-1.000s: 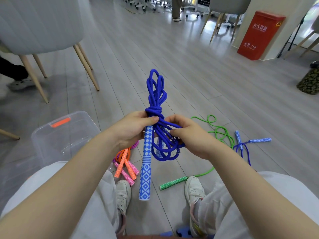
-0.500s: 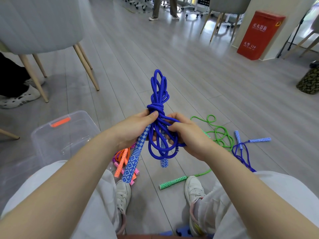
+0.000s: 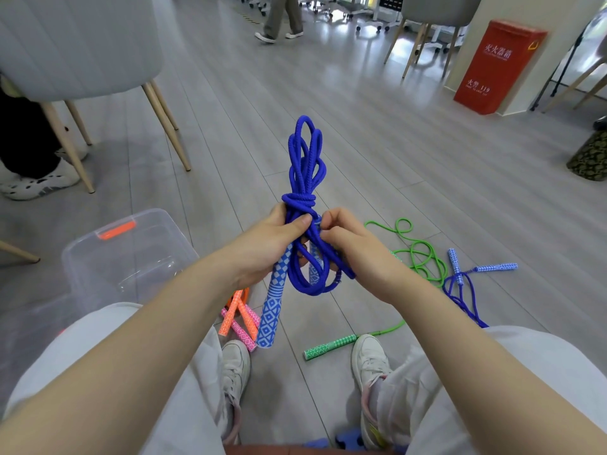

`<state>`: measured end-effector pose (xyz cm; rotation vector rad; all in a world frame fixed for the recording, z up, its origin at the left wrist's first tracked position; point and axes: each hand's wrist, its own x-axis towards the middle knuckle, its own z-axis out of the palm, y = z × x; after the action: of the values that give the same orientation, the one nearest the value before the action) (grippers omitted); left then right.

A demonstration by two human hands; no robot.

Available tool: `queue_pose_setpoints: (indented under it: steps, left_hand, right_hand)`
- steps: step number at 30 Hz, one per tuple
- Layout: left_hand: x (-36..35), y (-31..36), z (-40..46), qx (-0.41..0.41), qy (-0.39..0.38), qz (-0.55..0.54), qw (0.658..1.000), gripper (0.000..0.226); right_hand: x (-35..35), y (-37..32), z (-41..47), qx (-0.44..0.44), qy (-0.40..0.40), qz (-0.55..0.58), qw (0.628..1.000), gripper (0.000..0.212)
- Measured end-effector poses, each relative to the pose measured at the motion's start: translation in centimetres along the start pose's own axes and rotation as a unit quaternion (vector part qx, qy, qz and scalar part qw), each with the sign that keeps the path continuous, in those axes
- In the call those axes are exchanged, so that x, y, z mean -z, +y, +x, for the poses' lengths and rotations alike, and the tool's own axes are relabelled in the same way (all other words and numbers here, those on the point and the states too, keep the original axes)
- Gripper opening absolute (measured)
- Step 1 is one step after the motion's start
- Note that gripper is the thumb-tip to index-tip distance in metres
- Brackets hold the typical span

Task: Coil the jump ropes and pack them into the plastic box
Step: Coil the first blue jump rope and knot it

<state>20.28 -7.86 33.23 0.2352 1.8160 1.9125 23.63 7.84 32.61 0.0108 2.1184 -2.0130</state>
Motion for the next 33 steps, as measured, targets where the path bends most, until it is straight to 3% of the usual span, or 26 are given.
queue_pose_setpoints:
  steps: [10,15,24,29,33]
  left_hand:
    - [-0.4,-1.0,0.6,-0.018,0.036,0.029,0.999,0.03]
    - [-0.5,-1.3,0.6,-0.01,0.039,0.054,0.998,0.026]
    - [0.2,-0.5,0.5,0.017,-0.035,0.122,0.992,0.074]
    - [0.8,0.4,0.1,0.02,-0.061,0.164,0.984,0.06]
    - [1.4,0.8,-0.2,-0.009,-0.053,0.179,0.982,0.054]
  right_hand:
    - [0.7,0.0,-0.2,-0.03,-0.026,0.037,0.999,0.029]
    - [0.0,0.4,-0.1,-0.034,0.015,-0.025,0.999,0.045]
    - [0.1,0.7,-0.2,-0.014,0.056,-0.126,0.99,0.035]
    - [1.0,-0.5,-0.5,0.008,0.039,-0.186,0.982,0.034]
    - [1.0,-0.4,-0.4,0.005,0.032,-0.186,0.982,0.048]
